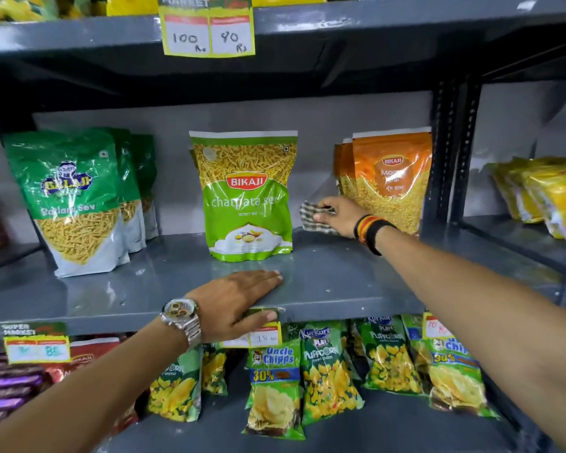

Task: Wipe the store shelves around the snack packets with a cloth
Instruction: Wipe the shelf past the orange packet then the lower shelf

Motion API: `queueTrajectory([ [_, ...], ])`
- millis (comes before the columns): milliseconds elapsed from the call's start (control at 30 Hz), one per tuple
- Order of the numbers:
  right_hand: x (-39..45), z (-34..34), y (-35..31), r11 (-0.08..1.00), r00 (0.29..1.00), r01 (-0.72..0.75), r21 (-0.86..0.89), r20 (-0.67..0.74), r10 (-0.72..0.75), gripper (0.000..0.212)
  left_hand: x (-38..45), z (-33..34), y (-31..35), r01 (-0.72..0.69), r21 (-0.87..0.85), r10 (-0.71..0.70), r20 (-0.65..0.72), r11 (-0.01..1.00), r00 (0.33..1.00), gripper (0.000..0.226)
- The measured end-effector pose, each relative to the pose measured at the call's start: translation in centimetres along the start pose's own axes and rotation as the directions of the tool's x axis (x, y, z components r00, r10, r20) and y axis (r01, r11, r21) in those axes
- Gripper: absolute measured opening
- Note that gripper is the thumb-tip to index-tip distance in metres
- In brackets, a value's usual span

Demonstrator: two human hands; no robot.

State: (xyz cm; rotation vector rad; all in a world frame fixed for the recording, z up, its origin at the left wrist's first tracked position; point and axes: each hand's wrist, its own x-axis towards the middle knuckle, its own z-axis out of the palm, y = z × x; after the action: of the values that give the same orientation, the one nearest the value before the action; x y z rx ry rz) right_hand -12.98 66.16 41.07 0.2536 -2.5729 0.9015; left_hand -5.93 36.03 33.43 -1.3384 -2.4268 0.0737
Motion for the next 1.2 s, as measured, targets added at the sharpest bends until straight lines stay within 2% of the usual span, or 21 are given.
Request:
queueTrajectory([
  [200, 7.9, 4.7, 2.3, 0.994, 0.998, -0.068, -0.089, 0.0, 0.068, 0.027, 0.2, 0.4, -0.4, -0.003, -0.031, 0.004, 0.013, 1.0, 1.0, 0.073],
  [333, 11.1, 6.2, 3.7, 0.967, 0.99, -0.13, -0.221, 0.032, 0.14, 0.036, 0.0, 0.7, -0.4, -0.008, 0.007, 0.008, -0.023, 1.0, 1.0, 0.073],
  [500, 14.2, 7.8, 5.1, 0.925, 0.986, -0.129, -0.357, 0.056, 0.159, 0.031, 0.0, 1.0, -0.6, -0.03, -0.006, 0.03, -0.027, 1.0, 0.999, 0.073],
  [633, 14.3, 8.6, 5.6, 0.952, 0.969, -0.085, -0.293, 0.2, 0.148, 0.029, 0.2, 0.8, -0.5, -0.028, 0.002, 0.028, -0.03, 1.0, 0.999, 0.073],
  [733, 13.1, 8.0, 5.6, 0.982, 0.953, -0.084, -0.168, 0.275, 0.128, 0.021, 0.2, 0.7, -0.4, -0.02, -0.007, 0.02, -0.013, 1.0, 1.0, 0.073],
  [767, 12.8, 7.7, 5.7, 0.99, 0.952, -0.073, -0.117, 0.289, 0.104, 0.025, 0.1, 0.6, -0.3, -0.019, -0.004, 0.019, -0.011, 1.0, 1.0, 0.073],
  [833, 11.7, 7.1, 5.5, 0.996, 0.948, -0.073, -0.056, 0.307, 0.087, 0.033, 0.1, 0.5, -0.1, -0.018, 0.006, 0.018, -0.013, 1.0, 1.0, 0.072],
  [900, 9.9, 6.6, 4.9, 0.998, 0.945, -0.056, -0.042, 0.319, 0.067, 0.033, 0.2, 0.4, -0.1, -0.012, 0.006, 0.012, -0.002, 1.0, 1.0, 0.072],
  [1100, 4.2, 4.4, 4.0, 0.997, 0.956, -0.033, -0.075, 0.29, 0.053, 0.044, 0.1, 0.3, 0.0, 0.01, 0.002, -0.01, 0.013, 1.0, 1.0, 0.071],
  [1200, 1.0, 3.5, 3.6, 1.0, 0.964, -0.001, -0.031, 0.266, 0.009, 0.044, -0.1, 0.2, 0.3, 0.032, 0.016, -0.032, 0.014, 0.999, 0.999, 0.071],
])
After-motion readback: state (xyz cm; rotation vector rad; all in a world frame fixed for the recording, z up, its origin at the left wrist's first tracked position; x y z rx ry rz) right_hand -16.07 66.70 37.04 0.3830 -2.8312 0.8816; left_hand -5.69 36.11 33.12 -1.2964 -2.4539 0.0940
